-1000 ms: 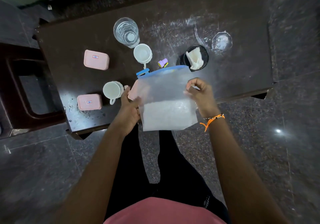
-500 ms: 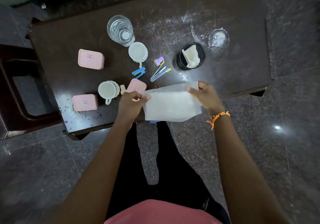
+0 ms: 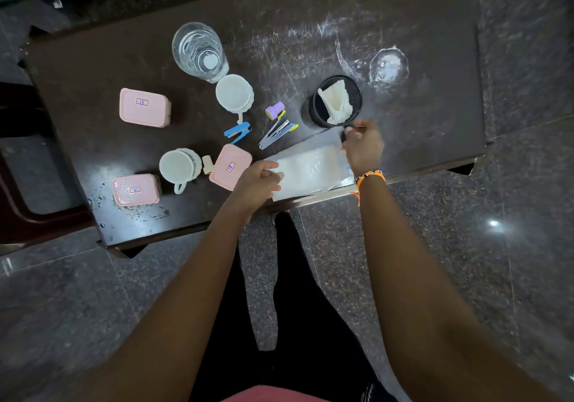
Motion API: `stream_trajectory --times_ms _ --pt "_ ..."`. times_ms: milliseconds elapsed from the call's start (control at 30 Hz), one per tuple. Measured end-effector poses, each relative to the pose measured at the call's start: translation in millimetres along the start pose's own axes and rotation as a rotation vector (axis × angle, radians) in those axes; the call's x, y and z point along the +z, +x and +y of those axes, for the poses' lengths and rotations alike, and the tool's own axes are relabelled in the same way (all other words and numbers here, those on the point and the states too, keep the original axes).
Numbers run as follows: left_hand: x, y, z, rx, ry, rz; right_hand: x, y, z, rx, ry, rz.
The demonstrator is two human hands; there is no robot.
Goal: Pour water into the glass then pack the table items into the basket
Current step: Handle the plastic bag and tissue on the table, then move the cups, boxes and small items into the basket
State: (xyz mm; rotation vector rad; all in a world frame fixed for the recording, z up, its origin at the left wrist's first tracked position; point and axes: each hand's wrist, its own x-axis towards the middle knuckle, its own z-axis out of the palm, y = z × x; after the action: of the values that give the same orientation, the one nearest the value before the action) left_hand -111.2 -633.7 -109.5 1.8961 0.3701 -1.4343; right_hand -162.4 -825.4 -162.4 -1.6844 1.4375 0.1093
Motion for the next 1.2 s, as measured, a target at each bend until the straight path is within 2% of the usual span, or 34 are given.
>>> stream_trajectory --times_ms 67,133,233,400,633,833,1200 --pt "4 1 3 0.053 -0.027 0.014 -2 1 -6 0.043 0.15 0.08" --pt "6 2 7 0.082 -0.062 0.03 -2 0 -12 0.048 0.249 0.071" --pt "4 2 14 0.099 -0.077 0.039 2 3 -22 0.024 0.176 0.023" --pt "-7 5 20 0.131 -0.132 0.093 7 5 -38 -0.039 0.036 0.063" --pt "-37 10 36 0.266 -0.24 0.374 45 -5 -92 -0.117 0.219 -0.022" --pt "-75 29 50 0.244 -0.254 0.478 92 -4 -132 -0.148 0.208 -0.1" --pt "-100 44 58 0.294 -0.039 0.42 121 4 -146 -0.135 0.149 -0.121"
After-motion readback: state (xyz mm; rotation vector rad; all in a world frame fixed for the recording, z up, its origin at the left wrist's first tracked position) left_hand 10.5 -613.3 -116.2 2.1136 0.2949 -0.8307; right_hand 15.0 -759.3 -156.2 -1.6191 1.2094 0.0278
